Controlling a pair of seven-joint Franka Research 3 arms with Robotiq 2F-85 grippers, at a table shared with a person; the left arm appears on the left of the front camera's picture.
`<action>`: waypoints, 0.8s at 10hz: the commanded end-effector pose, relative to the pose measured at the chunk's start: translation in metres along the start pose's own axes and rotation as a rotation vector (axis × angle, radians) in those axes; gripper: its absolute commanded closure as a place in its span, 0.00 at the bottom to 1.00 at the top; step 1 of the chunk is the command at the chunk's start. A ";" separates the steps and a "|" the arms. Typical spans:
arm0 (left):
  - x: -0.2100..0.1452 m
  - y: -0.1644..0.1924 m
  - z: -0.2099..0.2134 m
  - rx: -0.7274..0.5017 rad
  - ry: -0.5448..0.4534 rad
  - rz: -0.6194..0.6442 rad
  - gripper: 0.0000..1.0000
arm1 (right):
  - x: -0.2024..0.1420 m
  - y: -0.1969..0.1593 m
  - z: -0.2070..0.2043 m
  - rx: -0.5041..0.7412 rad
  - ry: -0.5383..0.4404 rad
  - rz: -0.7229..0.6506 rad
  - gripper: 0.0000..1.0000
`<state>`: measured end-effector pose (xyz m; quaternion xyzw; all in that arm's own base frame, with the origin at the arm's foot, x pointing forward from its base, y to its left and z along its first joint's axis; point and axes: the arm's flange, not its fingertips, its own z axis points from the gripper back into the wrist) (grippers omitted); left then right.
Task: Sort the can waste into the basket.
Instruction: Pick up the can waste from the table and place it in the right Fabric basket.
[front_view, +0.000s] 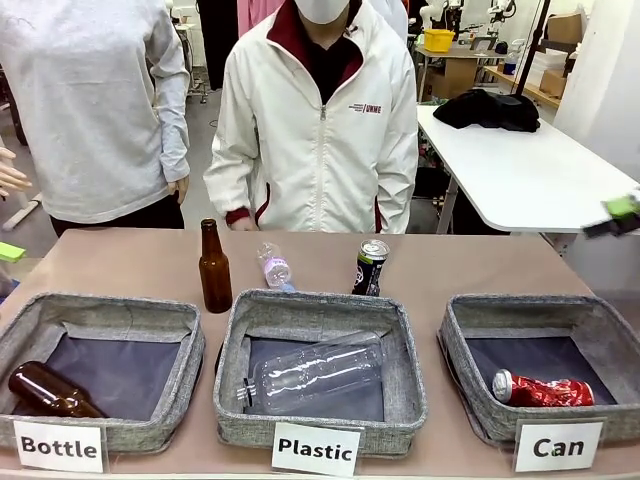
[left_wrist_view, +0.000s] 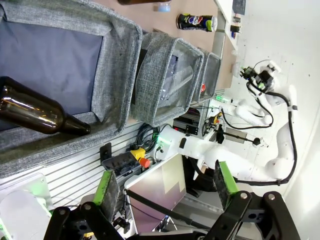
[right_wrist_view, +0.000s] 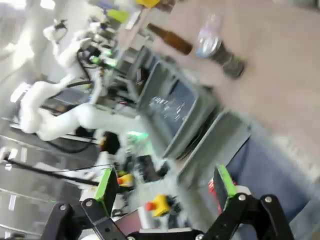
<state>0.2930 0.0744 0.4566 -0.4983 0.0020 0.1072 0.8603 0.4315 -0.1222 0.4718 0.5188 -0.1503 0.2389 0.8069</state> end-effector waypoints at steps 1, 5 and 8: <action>-0.001 0.000 0.001 0.003 0.001 0.002 0.00 | 0.028 -0.002 -0.043 -0.115 0.002 0.142 0.00; -0.001 0.000 0.001 0.003 0.001 0.002 0.00 | 0.063 -0.008 -0.118 -0.278 0.098 0.465 0.00; -0.001 0.000 0.001 0.003 0.001 0.002 0.00 | 0.073 0.002 -0.111 -0.239 0.115 0.400 0.00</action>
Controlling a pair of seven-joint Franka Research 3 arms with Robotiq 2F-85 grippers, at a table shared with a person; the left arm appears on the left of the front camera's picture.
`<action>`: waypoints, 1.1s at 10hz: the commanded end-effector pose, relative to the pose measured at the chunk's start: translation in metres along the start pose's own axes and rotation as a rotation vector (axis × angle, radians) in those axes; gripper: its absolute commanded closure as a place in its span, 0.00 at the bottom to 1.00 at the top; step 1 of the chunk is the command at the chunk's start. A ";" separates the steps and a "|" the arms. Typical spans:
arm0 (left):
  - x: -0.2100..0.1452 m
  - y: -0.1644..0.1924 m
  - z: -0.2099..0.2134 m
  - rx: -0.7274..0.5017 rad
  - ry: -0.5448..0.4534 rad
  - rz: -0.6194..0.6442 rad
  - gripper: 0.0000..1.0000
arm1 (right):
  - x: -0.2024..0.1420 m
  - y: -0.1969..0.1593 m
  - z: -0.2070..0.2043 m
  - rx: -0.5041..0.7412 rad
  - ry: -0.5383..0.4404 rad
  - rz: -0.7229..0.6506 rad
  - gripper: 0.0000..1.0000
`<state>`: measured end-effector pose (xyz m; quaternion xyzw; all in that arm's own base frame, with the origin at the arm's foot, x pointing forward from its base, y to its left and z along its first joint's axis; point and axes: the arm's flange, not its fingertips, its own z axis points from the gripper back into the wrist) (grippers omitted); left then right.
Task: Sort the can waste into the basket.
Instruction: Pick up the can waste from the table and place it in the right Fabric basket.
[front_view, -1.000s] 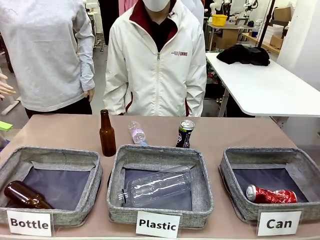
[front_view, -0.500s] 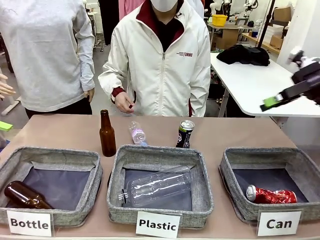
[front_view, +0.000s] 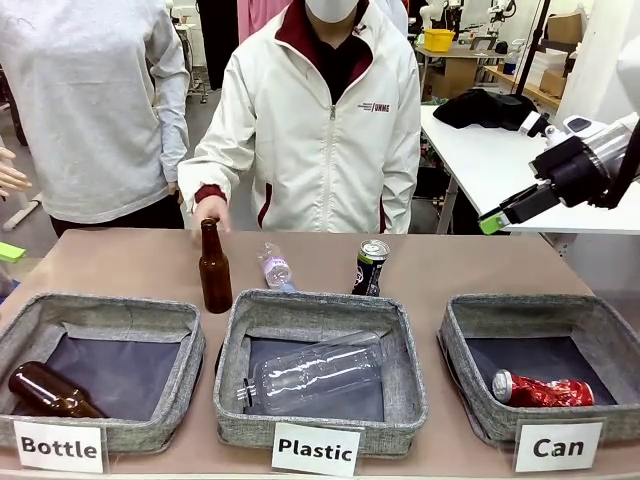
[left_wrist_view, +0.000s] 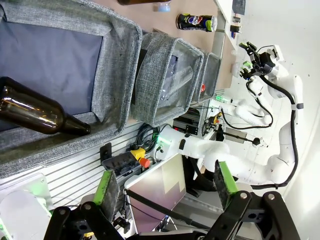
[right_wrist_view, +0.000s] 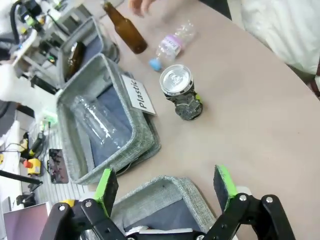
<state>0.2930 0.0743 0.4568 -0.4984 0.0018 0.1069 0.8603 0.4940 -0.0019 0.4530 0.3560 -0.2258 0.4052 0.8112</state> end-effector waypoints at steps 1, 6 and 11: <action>-0.001 0.000 0.001 0.003 0.001 0.002 0.00 | 0.004 0.005 0.008 0.013 -0.019 0.001 0.00; -0.001 0.000 0.001 0.003 0.001 0.002 0.00 | 0.018 -0.036 -0.042 -0.045 -0.215 0.348 0.00; -0.001 0.000 0.001 0.003 0.001 0.002 0.00 | 0.032 -0.085 -0.119 -0.051 -0.067 0.581 0.00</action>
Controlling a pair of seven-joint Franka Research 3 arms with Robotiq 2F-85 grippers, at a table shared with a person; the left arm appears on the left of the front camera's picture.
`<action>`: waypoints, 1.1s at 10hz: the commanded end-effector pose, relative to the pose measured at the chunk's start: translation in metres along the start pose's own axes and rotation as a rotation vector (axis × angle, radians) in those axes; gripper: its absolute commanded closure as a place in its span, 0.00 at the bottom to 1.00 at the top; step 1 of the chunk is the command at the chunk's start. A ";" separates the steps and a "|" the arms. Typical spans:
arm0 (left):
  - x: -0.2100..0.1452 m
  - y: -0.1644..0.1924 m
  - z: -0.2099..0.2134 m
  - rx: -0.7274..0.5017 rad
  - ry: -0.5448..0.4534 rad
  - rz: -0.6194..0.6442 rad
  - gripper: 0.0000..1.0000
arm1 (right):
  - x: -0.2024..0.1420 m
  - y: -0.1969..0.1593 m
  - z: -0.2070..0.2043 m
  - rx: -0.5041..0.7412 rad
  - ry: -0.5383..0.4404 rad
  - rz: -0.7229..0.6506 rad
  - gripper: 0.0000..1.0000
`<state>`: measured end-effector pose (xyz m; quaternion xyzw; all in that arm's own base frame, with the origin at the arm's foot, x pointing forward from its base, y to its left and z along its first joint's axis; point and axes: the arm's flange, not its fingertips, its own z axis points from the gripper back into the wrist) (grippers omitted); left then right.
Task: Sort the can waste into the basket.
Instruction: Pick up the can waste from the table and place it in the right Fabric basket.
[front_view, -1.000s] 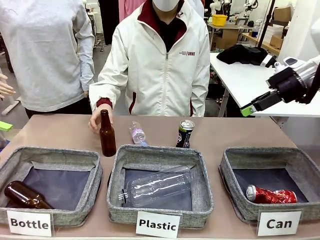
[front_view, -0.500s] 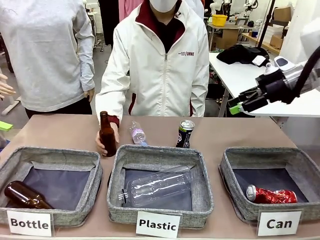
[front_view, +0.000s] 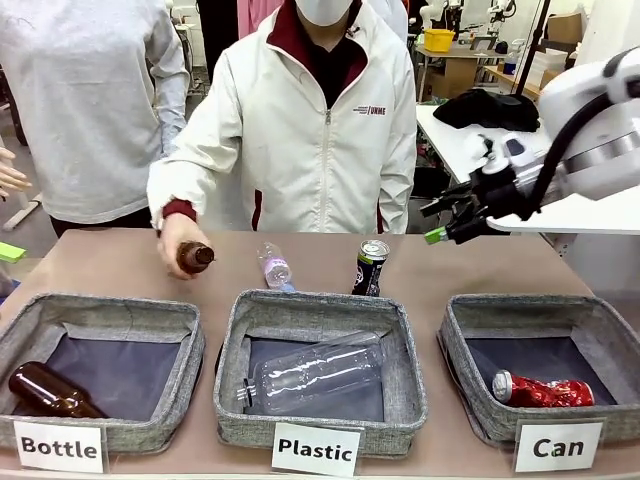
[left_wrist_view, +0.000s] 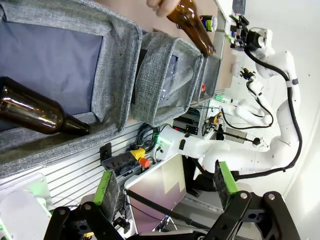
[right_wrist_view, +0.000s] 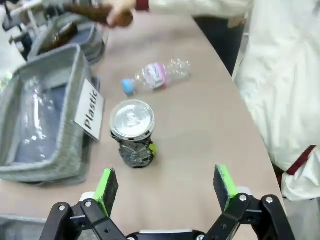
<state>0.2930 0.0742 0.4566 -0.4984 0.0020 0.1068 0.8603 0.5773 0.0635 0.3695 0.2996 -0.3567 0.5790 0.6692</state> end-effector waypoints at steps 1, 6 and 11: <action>0.000 0.000 0.000 0.000 0.000 0.000 0.00 | -0.005 -0.017 -0.027 0.015 0.078 0.067 0.00; -0.073 0.017 0.144 -0.021 -0.235 -0.096 0.00 | -0.014 -0.032 -0.067 0.083 0.097 0.077 0.00; -0.075 0.028 0.145 -0.027 -0.256 -0.045 0.00 | -0.015 -0.027 -0.080 0.294 0.135 0.154 0.00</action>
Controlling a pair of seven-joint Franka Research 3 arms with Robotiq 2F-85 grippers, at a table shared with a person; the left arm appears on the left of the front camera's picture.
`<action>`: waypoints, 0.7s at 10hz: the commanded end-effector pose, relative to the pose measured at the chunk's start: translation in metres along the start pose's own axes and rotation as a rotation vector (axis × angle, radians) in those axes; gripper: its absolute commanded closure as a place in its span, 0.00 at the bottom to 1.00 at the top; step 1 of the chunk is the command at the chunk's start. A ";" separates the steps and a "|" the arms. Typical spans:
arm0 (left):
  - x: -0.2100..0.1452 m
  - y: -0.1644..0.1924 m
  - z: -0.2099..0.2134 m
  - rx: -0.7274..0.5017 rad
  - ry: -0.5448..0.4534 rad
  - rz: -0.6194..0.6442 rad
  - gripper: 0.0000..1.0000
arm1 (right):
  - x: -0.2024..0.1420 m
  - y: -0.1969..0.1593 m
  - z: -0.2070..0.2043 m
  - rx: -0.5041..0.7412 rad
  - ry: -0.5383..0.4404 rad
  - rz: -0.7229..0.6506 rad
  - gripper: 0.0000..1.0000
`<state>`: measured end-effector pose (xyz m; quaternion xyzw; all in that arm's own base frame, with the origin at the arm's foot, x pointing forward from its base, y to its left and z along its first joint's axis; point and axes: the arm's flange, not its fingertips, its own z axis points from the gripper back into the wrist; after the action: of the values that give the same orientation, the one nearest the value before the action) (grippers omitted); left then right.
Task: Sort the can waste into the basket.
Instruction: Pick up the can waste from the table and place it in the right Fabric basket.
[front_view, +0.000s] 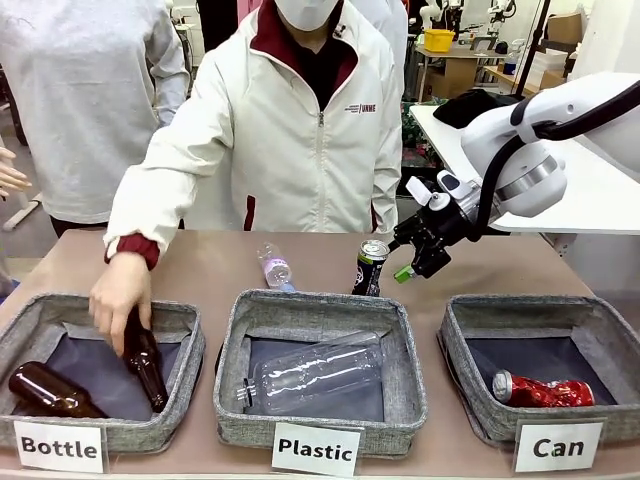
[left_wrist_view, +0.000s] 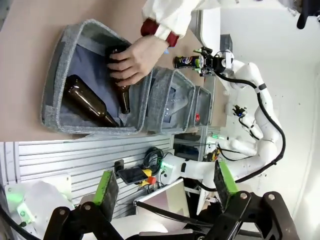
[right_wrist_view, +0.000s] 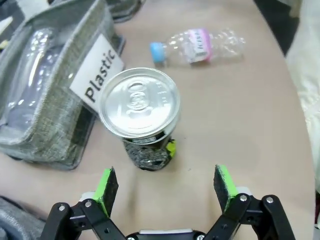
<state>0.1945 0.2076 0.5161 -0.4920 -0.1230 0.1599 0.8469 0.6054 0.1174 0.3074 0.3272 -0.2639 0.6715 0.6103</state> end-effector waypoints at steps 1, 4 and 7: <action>0.003 -0.003 -0.014 -0.009 0.032 -0.012 0.00 | 0.003 -0.007 0.002 0.065 -0.007 0.048 0.00; 0.004 -0.009 -0.035 0.005 0.102 -0.023 0.00 | 0.009 -0.008 -0.009 0.055 -0.057 0.051 0.00; 0.000 -0.024 -0.097 0.022 0.275 -0.051 0.00 | 0.007 -0.012 -0.026 0.061 -0.077 0.027 0.00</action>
<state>0.2267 0.1380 0.4924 -0.4927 -0.0365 0.0887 0.8649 0.6062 0.1393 0.2981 0.3631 -0.2561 0.6770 0.5866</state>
